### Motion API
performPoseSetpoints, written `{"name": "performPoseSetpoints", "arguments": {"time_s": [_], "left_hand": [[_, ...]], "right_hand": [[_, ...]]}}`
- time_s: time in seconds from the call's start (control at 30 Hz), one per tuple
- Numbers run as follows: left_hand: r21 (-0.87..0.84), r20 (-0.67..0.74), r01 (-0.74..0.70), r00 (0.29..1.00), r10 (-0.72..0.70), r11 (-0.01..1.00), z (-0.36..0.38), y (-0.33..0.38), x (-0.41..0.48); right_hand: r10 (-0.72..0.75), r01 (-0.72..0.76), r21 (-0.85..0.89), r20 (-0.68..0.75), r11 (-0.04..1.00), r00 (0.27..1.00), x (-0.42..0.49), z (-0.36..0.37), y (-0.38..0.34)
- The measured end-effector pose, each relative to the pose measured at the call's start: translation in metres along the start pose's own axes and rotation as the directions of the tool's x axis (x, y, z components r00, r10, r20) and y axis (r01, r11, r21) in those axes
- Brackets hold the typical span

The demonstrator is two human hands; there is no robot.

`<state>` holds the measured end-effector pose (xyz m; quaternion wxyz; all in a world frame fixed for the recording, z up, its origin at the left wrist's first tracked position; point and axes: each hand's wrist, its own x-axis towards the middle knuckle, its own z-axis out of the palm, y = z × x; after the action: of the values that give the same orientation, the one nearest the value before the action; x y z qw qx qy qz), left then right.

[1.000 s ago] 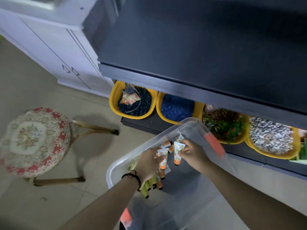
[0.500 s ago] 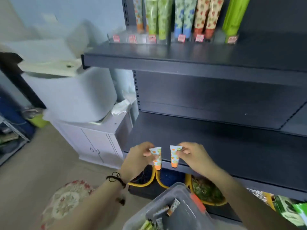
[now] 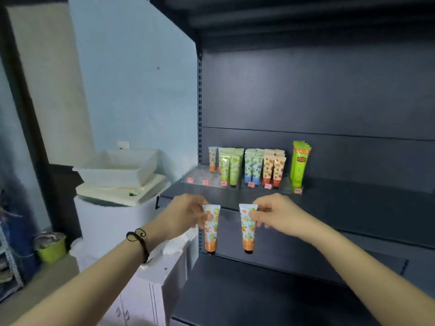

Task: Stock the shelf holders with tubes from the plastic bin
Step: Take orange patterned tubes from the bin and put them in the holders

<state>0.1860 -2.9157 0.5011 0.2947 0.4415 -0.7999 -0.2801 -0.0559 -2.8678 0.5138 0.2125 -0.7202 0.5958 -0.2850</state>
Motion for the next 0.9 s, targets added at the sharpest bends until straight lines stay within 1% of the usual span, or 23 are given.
{"name": "performPoseSetpoints", "arguments": {"time_s": [0.07, 0.13, 0.2, 0.27, 0.43, 0.57, 0.7, 0.9], "left_hand": [[-0.034, -0.022, -0.003, 1.000, 0.002, 0.999, -0.017, 0.012, 0.009], [-0.026, 0.000, 0.002, 1.000, -0.002, 1.000, -0.033, 0.018, 0.019], [0.020, 0.039, -0.004, 0.999, 0.003, 1.000, -0.050, 0.019, 0.033], [0.032, 0.061, -0.018, 0.998, 0.016, 0.999, -0.068, 0.019, 0.049], [0.034, 0.062, -0.063, 0.996, 0.060, 0.997, -0.104, 0.017, 0.092], [0.046, 0.067, -0.089, 0.994, 0.086, 0.995, -0.117, 0.008, 0.131], [0.045, 0.081, -0.123, 0.990, 0.119, 0.991, -0.126, -0.003, 0.175], [-0.055, 0.014, -0.151, 0.988, 0.152, 0.987, -0.127, -0.037, 0.241]], "right_hand": [[-0.022, 0.022, 0.008, -0.016, 1.000, 1.000, 0.009, -0.013, -0.016], [-0.028, 0.028, 0.011, -0.030, 1.000, 0.999, 0.020, -0.022, -0.029], [-0.028, 0.028, -0.019, -0.029, 0.999, 0.999, 0.035, -0.029, -0.040], [-0.025, 0.023, -0.059, -0.035, 0.998, 0.999, 0.053, -0.035, -0.051], [-0.033, 0.016, -0.160, -0.108, 0.987, 0.994, 0.107, -0.043, -0.076], [-0.038, 0.010, -0.177, -0.156, 0.984, 0.987, 0.151, -0.041, -0.095], [-0.013, -0.031, -0.195, -0.219, 0.980, 0.976, 0.195, -0.037, -0.099], [0.006, -0.089, -0.234, -0.332, 0.968, 0.943, 0.254, -0.030, -0.078]]}}
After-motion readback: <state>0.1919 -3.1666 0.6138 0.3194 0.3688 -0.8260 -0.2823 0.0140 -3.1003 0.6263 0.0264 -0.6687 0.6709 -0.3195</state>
